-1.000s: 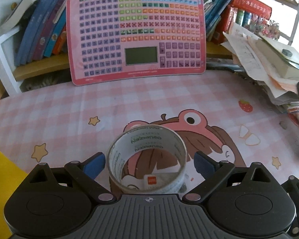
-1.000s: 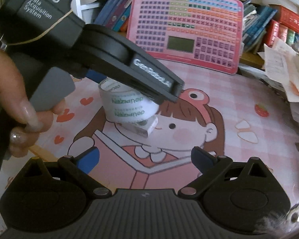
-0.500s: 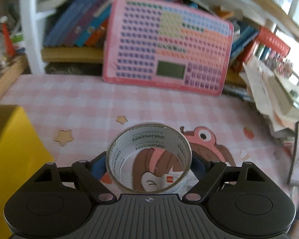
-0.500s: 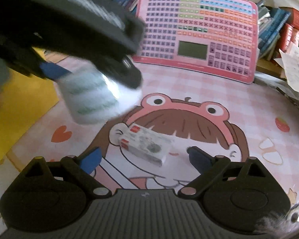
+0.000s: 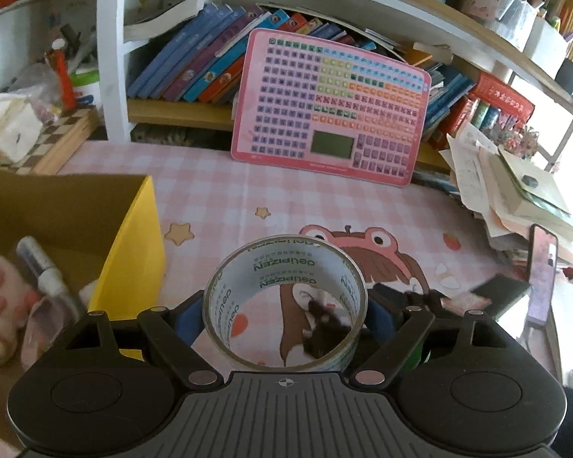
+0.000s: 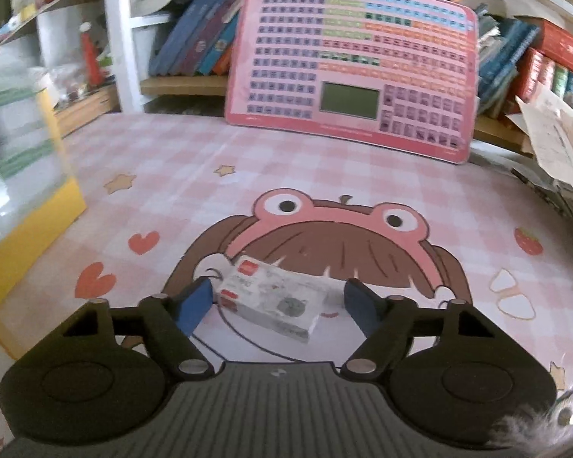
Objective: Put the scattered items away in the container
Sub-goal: 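Grasp the tape roll with the left tool while the right tool grasps the small white box, then lift the tape roll with the left tool while the right tool lifts the white box toward the yellow box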
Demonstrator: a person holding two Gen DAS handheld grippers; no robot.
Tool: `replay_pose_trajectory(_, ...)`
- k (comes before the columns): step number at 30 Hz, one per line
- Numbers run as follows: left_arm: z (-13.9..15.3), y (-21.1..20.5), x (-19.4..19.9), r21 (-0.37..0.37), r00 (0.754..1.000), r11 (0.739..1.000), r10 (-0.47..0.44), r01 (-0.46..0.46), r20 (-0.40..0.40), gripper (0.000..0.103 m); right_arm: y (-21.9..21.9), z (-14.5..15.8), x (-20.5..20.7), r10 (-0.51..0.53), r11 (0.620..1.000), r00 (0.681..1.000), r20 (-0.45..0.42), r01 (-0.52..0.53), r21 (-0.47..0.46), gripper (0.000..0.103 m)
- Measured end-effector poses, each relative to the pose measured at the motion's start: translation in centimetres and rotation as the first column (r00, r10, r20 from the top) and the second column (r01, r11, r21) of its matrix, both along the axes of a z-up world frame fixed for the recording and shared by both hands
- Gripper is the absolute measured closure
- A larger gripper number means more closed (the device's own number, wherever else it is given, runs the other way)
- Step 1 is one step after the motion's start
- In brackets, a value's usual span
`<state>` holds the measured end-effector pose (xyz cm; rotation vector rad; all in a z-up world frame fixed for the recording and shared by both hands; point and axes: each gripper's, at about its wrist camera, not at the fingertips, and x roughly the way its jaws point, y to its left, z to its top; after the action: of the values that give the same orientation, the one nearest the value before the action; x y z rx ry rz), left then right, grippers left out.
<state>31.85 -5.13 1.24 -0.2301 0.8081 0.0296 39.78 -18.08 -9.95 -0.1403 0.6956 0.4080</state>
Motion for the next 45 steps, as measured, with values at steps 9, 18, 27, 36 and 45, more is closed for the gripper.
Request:
replay_pose_trajectory(9,1.2,-0.3,-2.3,0.023,0.999,1.000,-0.003,0.003,0.037,0.018,-1.2,0.6,-1.0,-0.019,1.000,1.000,0.007,0.019,0.022,0.045)
replay_pose_trajectory(18,1.1,-0.5,-4.0,0.008,0.997,0.999,-0.047,0.047,0.056,0.018,-2.7,1.9,-3.6,0.000,1.000,1.000,0.010,0.000,0.029,0.044)
replay_pose_trajectory(27,0.1,-0.6,-6.9,-0.023,0.989,0.991,-0.131,0.133,0.069,0.018,-4.0,4.4,-8.8,0.012,1.000,1.000,0.028,-0.012,0.004,0.044)
replay_pose_trajectory(36,-0.7,1.5,-11.6,-0.108,0.977,0.973,-0.195,0.204,0.090,0.018,-4.0,5.7,-15.1,-0.056,0.998,0.998,-0.005,0.056,-0.019,0.044)
replay_pose_trajectory(45,-1.2,5.7,-17.5,-0.197,0.977,0.959,-0.191,0.206,0.091,0.018,-0.7,6.3,-21.3,-0.105,0.994,0.994,-0.023,0.104,-0.040,0.044)
